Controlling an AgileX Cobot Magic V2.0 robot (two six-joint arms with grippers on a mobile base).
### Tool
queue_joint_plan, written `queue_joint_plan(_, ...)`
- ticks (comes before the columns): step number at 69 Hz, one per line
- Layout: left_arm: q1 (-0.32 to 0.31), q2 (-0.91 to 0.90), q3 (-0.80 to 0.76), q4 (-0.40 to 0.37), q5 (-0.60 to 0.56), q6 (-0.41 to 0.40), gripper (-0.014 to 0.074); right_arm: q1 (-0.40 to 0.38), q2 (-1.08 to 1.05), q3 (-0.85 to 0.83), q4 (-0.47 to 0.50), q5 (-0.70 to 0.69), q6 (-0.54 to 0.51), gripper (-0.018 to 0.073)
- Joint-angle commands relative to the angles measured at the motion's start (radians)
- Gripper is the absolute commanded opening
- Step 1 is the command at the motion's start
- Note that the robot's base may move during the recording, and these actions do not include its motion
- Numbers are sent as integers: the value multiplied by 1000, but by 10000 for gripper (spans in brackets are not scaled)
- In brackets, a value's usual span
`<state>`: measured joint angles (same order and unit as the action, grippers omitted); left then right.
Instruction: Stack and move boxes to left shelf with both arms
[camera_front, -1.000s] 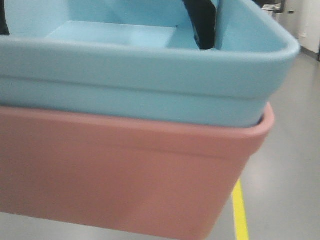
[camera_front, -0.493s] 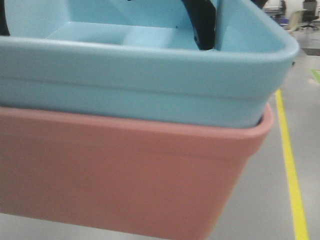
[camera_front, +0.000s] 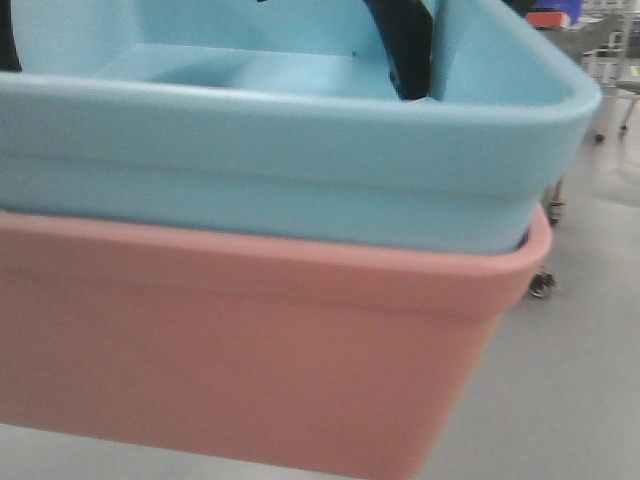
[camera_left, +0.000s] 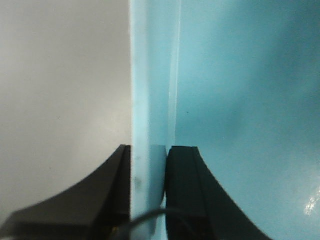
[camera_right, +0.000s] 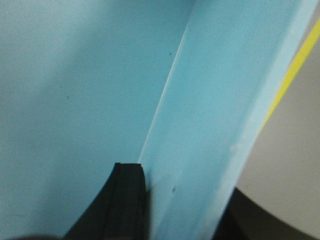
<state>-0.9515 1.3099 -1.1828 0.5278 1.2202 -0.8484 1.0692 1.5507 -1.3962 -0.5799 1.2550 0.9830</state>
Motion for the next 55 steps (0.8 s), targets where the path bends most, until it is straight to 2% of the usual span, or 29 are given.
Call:
queue_joint_plan(1,-45,-17,-47,-80,-286,-13,-12,24,-29,-52,7,-156,40,57)
queue_joint_plan(55,-45,-17,-47,-85,-286,-13,-12,24,-29,-52,7,-138,40,57)
